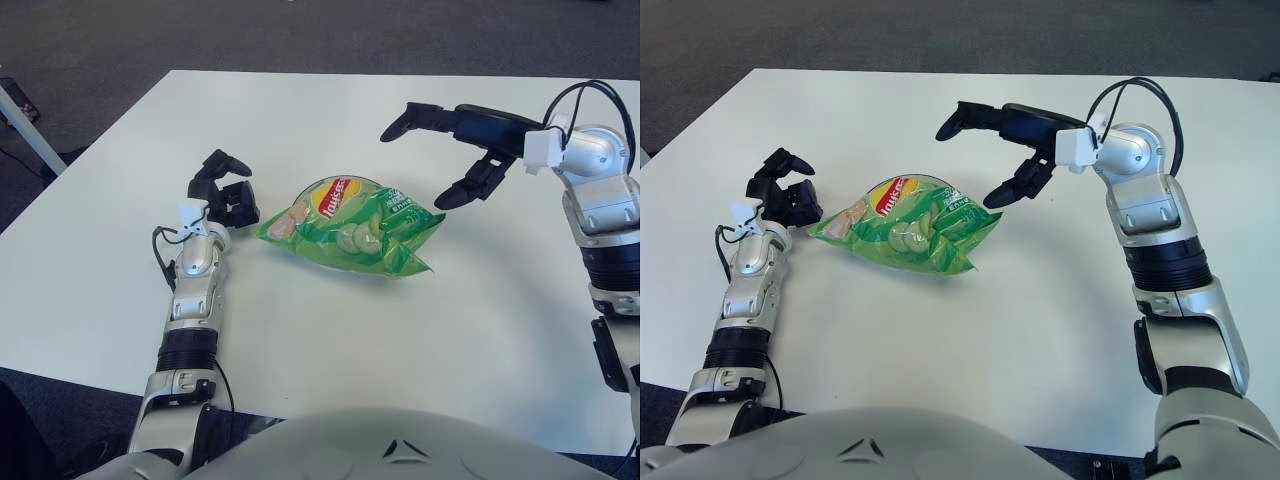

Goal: Put the snack into the plate.

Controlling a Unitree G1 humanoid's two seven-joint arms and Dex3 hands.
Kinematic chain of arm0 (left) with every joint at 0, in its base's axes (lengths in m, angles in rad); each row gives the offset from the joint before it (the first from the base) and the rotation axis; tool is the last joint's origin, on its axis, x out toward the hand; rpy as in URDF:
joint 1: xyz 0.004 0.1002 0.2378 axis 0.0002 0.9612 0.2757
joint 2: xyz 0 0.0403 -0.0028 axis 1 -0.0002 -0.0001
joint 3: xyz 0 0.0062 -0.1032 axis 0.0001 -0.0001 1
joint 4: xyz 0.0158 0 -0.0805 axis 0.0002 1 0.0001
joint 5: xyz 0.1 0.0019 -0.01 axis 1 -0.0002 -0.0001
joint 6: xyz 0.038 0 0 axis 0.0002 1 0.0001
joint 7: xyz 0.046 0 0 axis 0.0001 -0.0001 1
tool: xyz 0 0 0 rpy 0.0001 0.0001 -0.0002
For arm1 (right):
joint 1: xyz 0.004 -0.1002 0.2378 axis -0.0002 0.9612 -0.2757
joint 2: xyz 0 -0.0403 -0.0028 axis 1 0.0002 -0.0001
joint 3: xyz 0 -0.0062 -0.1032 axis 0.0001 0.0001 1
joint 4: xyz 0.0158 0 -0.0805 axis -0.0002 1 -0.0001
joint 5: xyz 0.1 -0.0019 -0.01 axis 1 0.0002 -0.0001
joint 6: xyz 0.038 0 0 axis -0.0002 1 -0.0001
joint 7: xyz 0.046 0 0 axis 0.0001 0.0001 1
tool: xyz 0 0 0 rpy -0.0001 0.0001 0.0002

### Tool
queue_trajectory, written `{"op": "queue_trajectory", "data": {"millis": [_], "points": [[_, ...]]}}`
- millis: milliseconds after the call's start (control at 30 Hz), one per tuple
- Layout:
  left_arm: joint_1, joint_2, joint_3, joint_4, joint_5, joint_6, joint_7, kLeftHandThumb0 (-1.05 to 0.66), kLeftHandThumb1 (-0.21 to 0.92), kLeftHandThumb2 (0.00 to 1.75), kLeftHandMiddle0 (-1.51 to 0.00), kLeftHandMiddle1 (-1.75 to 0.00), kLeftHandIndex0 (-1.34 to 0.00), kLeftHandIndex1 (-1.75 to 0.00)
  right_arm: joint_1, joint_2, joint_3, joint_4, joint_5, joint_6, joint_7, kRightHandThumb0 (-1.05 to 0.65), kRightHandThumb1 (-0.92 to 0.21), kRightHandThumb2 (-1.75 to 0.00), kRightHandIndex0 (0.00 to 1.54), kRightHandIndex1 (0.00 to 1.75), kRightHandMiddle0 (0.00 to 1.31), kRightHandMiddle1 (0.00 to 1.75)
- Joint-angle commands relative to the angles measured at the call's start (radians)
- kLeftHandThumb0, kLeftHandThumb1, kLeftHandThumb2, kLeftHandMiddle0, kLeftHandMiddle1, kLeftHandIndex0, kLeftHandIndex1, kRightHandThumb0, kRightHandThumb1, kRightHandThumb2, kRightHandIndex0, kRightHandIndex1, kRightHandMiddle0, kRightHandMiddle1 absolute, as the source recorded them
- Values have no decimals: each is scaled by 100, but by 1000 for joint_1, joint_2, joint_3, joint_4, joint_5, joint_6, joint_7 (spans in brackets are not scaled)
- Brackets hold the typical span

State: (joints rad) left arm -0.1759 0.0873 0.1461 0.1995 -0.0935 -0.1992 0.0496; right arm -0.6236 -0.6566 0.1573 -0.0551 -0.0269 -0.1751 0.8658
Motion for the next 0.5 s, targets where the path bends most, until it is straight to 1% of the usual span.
{"op": "queue_trajectory", "data": {"millis": [0,167,467], "points": [[122,-58,-17,72,2,-2,1,-49,29,135,-135,-175,-64,-175,22,13,40,-31,-16,3,17,-90,-55,-63,0,11,0,54],[126,-58,-20,69,3,-5,1,-49,29,135,-135,-175,-64,-175,34,23,66,-24,-5,-22,35,-91,-56,-61,0,2,0,45],[126,-63,-16,71,-4,-12,3,-49,29,135,-135,-175,-64,-175,37,27,114,27,-41,-91,54,-93,-58,-57,0,0,0,35]]}}
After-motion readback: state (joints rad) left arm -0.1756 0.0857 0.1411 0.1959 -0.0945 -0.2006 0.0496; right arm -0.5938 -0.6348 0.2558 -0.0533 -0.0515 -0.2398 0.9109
